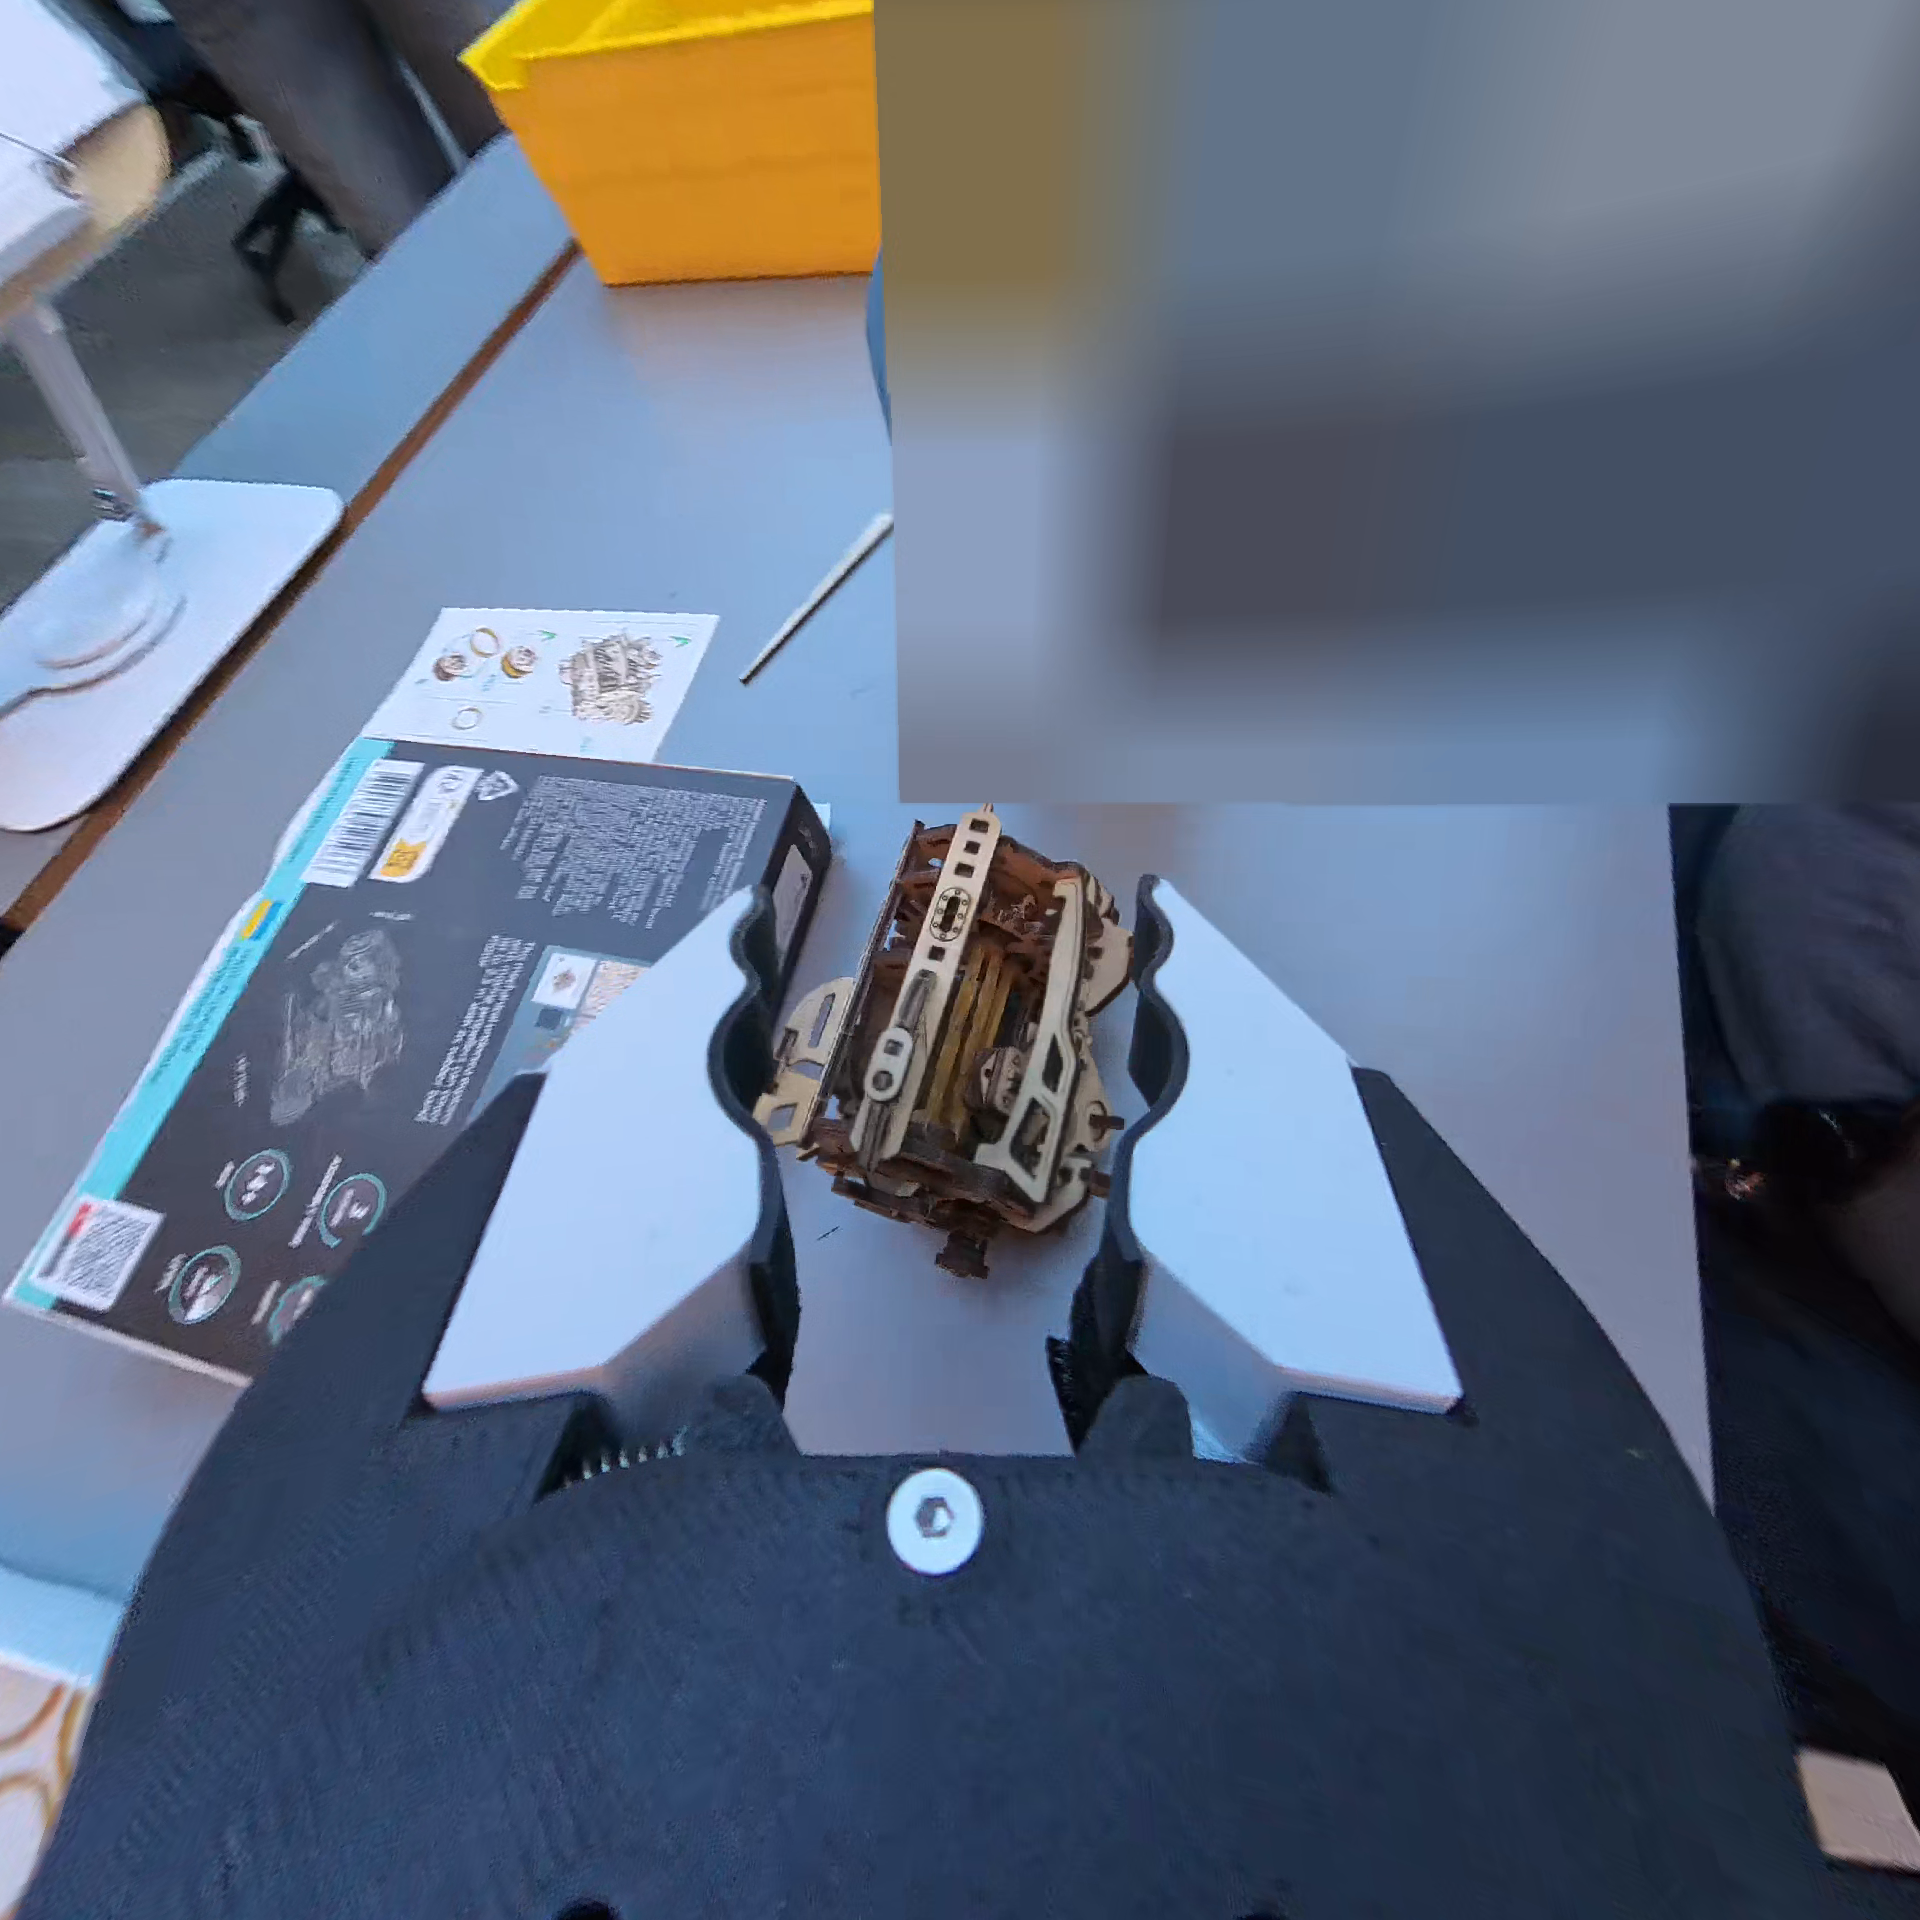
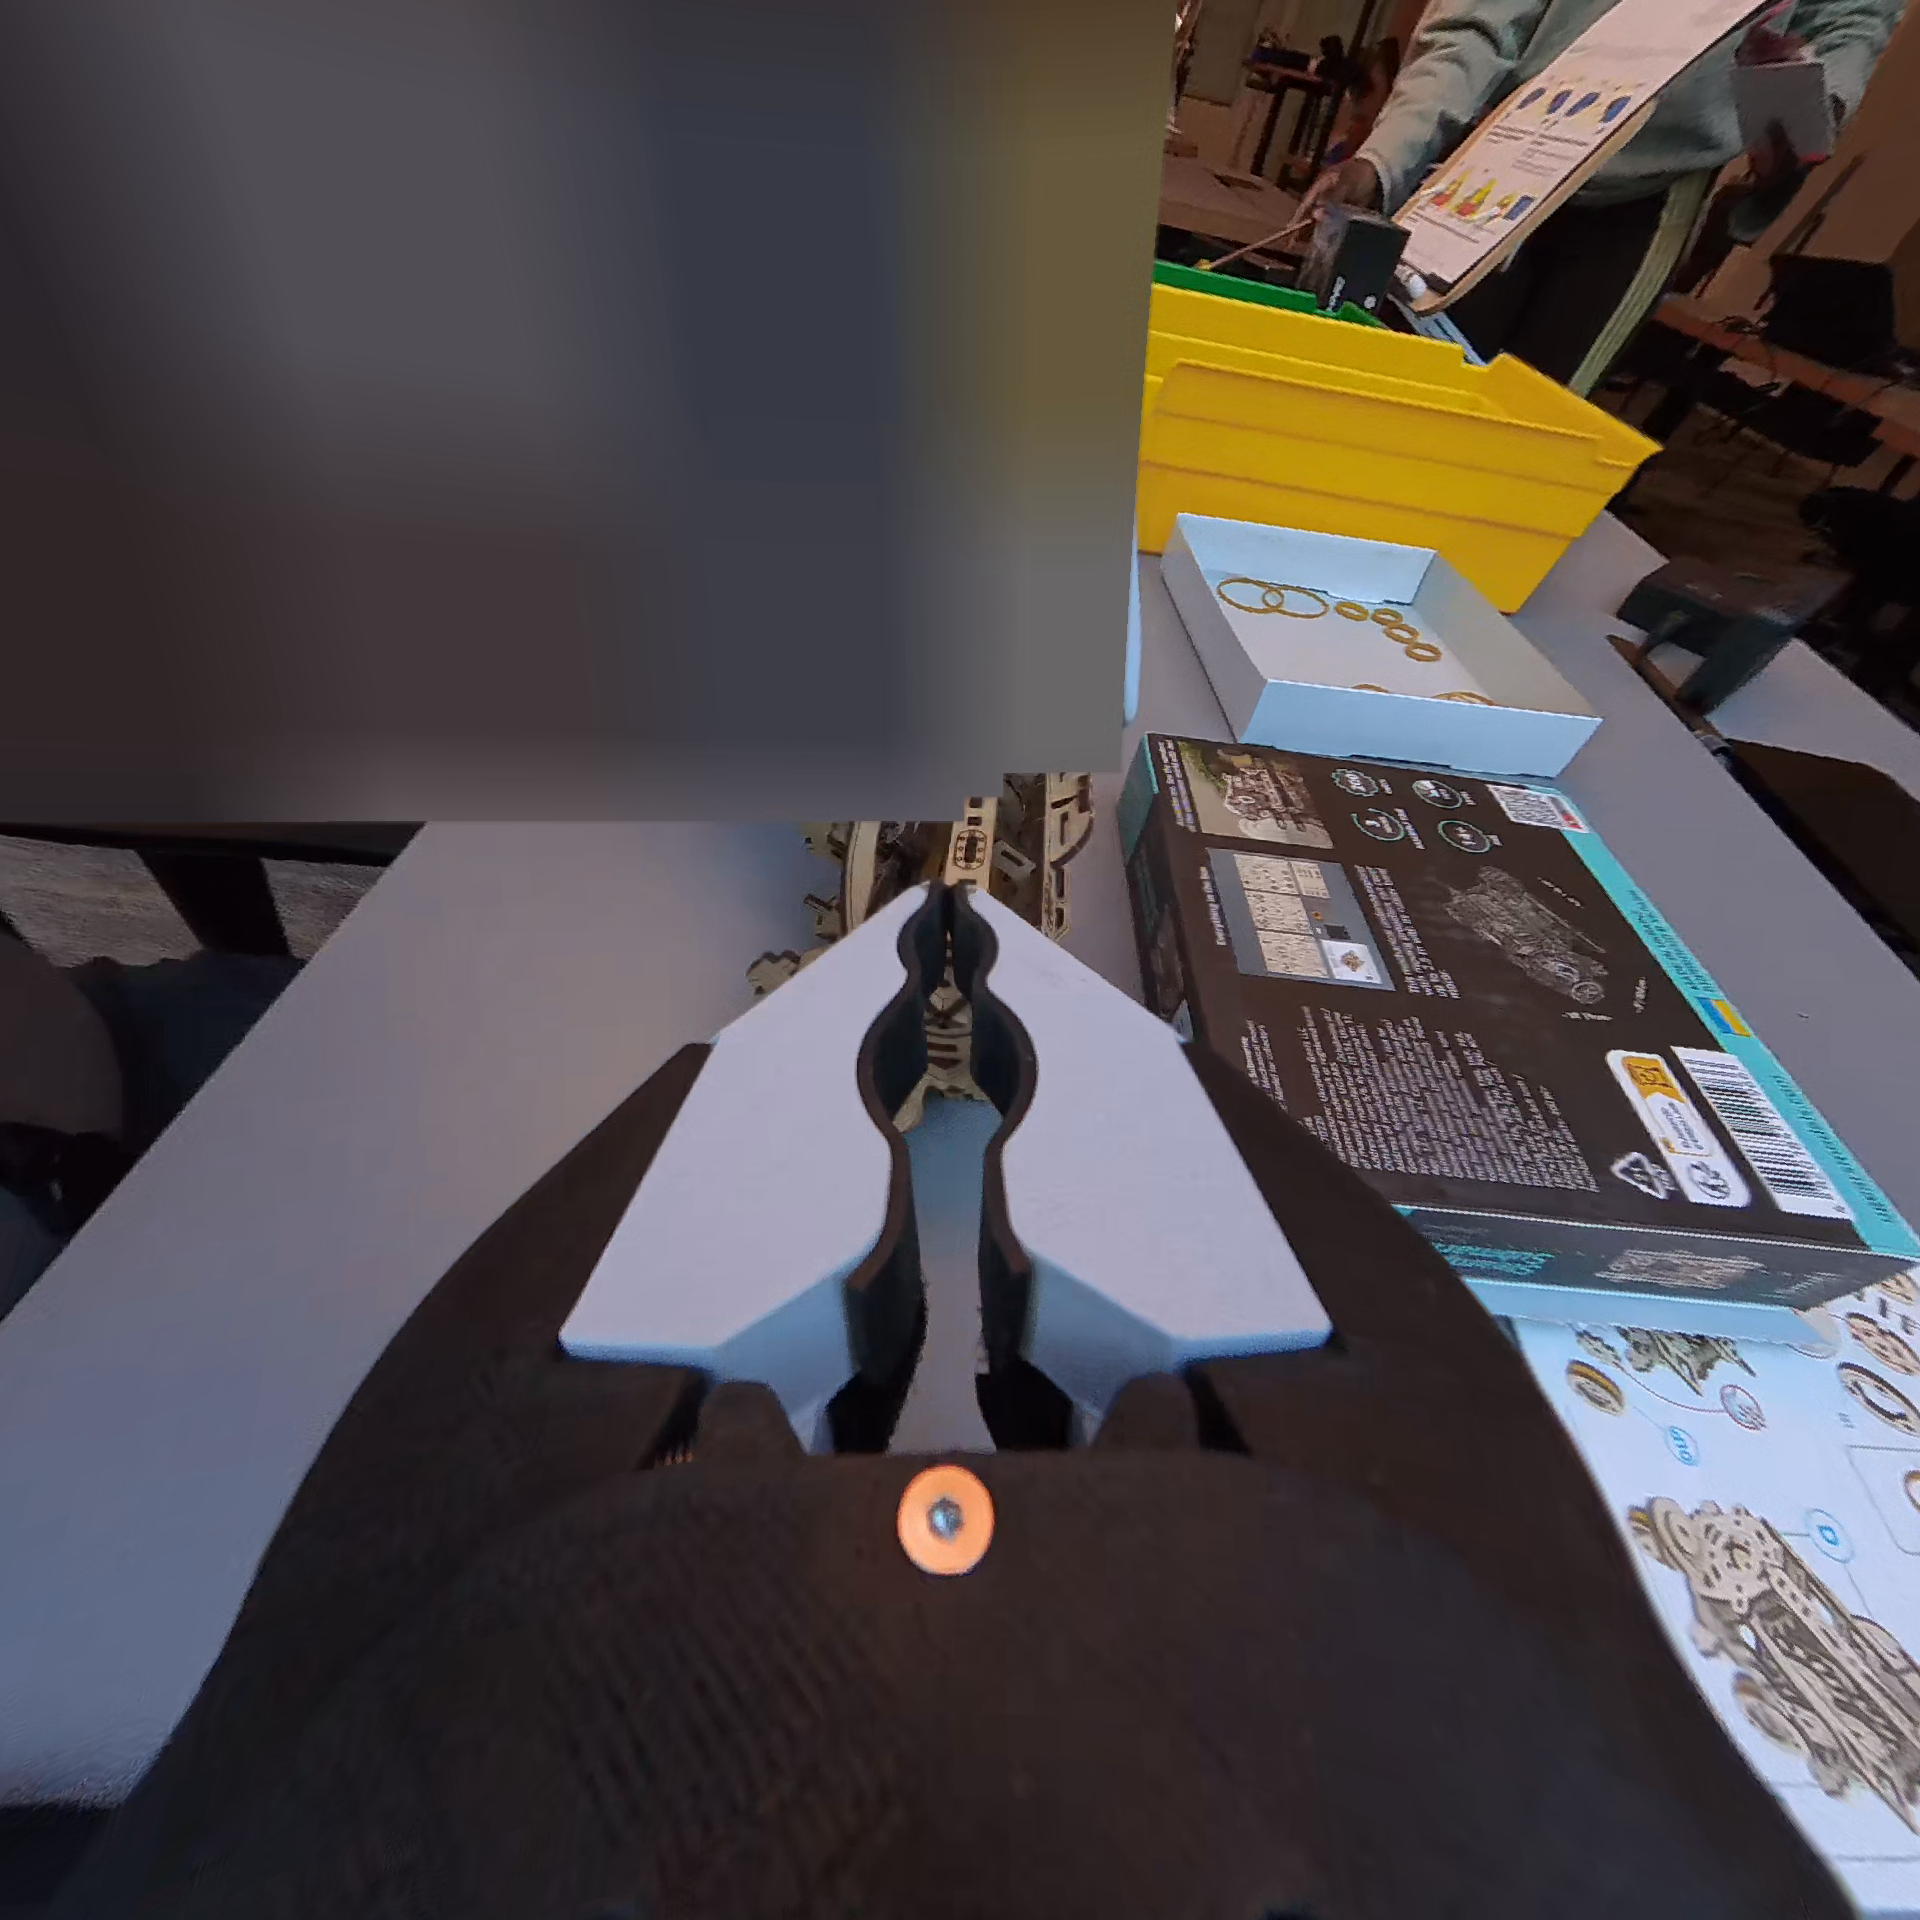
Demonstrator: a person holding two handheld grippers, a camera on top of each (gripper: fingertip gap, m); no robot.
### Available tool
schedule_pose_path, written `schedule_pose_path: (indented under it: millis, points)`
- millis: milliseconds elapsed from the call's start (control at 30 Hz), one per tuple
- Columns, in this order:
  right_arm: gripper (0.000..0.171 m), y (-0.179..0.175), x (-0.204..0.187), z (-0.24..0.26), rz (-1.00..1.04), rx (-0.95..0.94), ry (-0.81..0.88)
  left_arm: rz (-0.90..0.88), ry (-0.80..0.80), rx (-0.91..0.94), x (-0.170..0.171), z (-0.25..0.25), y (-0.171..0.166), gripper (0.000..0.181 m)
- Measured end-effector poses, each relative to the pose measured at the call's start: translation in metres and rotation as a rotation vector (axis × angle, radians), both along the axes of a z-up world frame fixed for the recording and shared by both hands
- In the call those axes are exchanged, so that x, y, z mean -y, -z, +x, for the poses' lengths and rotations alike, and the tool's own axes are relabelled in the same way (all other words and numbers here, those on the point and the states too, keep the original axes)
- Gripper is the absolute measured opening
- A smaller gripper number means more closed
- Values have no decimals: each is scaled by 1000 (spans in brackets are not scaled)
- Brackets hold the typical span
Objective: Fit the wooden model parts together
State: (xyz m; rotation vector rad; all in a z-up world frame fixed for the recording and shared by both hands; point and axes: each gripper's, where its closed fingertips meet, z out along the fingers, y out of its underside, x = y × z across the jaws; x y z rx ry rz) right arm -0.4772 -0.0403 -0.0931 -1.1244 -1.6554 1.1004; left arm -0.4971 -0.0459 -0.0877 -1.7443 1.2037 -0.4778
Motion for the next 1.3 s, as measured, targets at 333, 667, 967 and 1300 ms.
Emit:
schedule_pose_path:
  millis: [333,667,967,1300]
  points:
    - [0,-7,0,-6,71,-34,83,-113,144,-79,-8,9,38,66]
    - [0,10,2,-6,83,44,103,-99,172,-52,-9,14,40,59]
    - [0,-8,-5,-2,53,-44,147,-36,227,-111,-2,16,25,65]
    - [0,5,-3,-4,48,9,159,-156,309,-332,-2,13,44,56]
